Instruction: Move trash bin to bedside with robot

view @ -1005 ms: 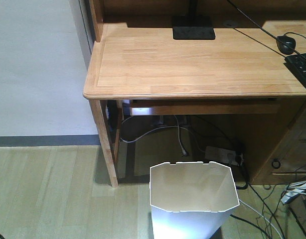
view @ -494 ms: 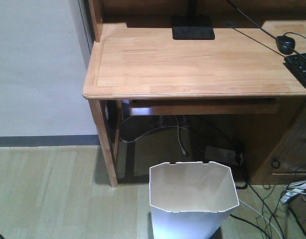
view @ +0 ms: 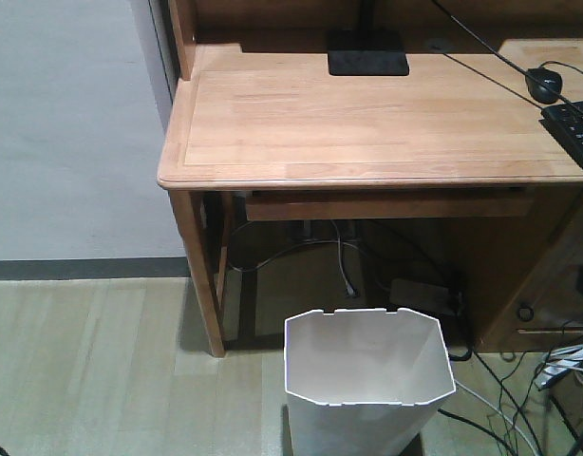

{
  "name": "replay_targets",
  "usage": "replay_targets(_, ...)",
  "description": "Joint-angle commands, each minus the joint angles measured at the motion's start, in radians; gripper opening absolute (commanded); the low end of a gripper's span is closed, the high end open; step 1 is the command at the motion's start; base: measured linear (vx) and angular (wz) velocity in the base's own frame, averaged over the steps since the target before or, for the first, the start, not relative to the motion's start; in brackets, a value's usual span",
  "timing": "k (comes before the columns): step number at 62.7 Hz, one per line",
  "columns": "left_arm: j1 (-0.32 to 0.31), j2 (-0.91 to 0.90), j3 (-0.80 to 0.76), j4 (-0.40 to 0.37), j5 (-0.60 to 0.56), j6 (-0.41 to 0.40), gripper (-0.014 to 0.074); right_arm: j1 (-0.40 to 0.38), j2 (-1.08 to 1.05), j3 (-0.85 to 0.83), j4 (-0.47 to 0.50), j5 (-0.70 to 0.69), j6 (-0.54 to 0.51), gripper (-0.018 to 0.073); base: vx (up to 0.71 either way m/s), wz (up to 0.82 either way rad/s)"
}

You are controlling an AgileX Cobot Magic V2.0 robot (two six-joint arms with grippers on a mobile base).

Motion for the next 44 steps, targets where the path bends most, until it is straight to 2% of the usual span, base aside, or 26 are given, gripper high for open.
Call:
replay_targets(1,0.001,-0.008,0.012,-0.009,-0.074,-0.014,-0.0006,0.001,0.029,-0.036,0.017,-0.071,0.000,-0.0008,0.00,0.00)
replay_targets(12,0.001,-0.008,0.012,-0.009,-0.074,-0.014,-0.0006,0.001,0.060,-0.036,0.022,-0.041,0.000,0.0013,0.00,0.00)
replay_targets(20,0.001,-0.008,0.012,-0.009,-0.074,-0.014,-0.0006,0.001,0.067,-0.036,0.022,-0.020,0.008,0.0093,0.00,0.00)
replay_targets(38,0.001,-0.008,0.012,-0.009,-0.074,-0.014,-0.0006,0.001,0.067,-0.036,0.022,-0.010,0.008,0.0449,0.00,0.00)
replay_targets(44,0.001,-0.008,0.012,-0.009,-0.074,-0.014,-0.0006,0.001,0.067,-0.036,0.025,-0.009,0.008,0.0524,0.00,0.00)
